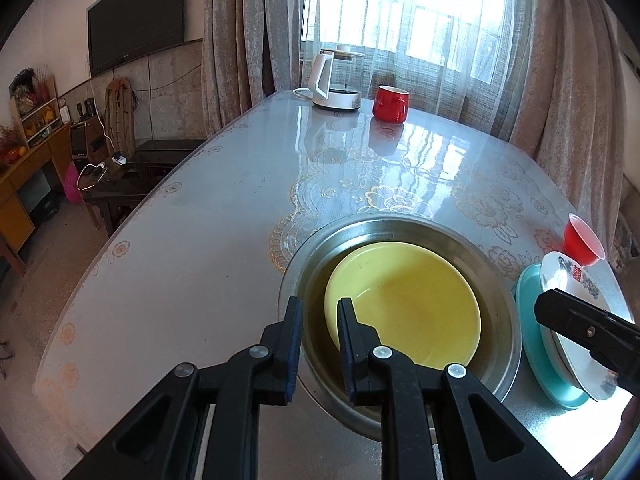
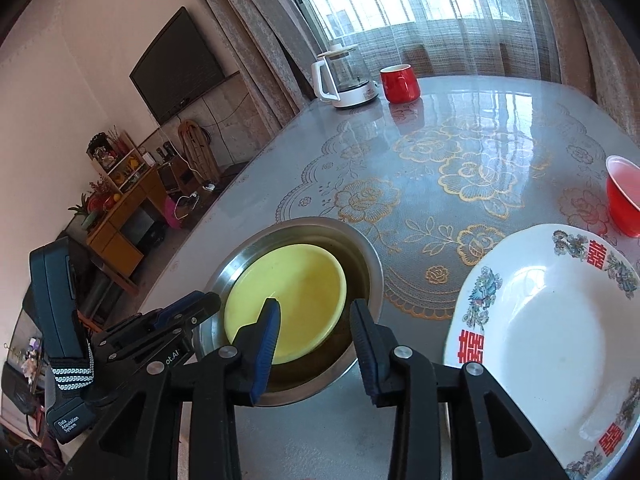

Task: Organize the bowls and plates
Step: 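Lower the yellow bowl into the steel basin and open the left gripper, then move the left gripper toward the red plastic bowl, then grasp the red bowl rim with the left gripper, then carry the red bowl with the left gripper over the yellow bowl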

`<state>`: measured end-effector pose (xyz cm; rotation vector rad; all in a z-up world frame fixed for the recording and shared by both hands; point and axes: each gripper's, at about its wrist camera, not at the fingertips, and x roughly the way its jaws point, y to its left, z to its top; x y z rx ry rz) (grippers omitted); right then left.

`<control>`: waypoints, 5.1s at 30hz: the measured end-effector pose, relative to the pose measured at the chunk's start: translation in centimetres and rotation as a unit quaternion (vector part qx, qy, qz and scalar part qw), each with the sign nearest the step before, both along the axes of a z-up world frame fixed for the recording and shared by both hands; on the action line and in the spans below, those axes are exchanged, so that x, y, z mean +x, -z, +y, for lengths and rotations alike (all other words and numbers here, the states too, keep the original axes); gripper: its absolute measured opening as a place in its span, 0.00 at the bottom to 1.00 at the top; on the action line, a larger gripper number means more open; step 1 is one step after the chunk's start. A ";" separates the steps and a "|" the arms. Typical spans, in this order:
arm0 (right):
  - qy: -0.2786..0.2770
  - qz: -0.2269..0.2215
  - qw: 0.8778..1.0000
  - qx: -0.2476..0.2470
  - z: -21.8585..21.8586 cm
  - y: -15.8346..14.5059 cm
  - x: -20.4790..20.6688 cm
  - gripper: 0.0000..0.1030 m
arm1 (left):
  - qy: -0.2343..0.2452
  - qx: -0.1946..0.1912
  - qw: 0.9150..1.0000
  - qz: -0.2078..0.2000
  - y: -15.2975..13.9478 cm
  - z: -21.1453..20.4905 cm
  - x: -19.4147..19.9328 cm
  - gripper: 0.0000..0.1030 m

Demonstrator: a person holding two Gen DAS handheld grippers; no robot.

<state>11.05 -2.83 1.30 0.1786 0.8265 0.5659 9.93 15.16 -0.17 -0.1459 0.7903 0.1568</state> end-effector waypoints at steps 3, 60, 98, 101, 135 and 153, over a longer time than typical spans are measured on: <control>0.013 -0.009 1.000 0.001 -1.3 -0.3 -0.4 0.37 | -0.010 -0.006 1.000 -0.008 -0.5 0.0 0.0 0.20; 0.312 0.038 0.947 0.067 -28.6 1.1 4.3 0.33 | 0.246 -0.044 0.968 0.015 -4.0 -22.7 11.0 0.29; 0.348 0.088 0.933 0.034 -32.7 3.6 13.8 0.12 | 0.279 -0.154 0.939 0.131 0.1 -34.5 23.8 0.15; 0.345 0.087 0.934 0.032 -32.6 3.4 13.7 0.12 | 0.278 -0.150 0.940 0.131 0.1 -34.7 23.6 0.12; 0.140 0.077 0.986 0.045 -14.0 -0.3 11.8 0.12 | 0.149 -0.118 0.981 0.032 -4.5 -14.1 13.7 0.10; 0.054 0.057 0.996 0.052 -5.3 -2.1 7.4 0.12 | 0.098 -0.133 0.986 0.006 -5.5 -5.1 5.6 0.10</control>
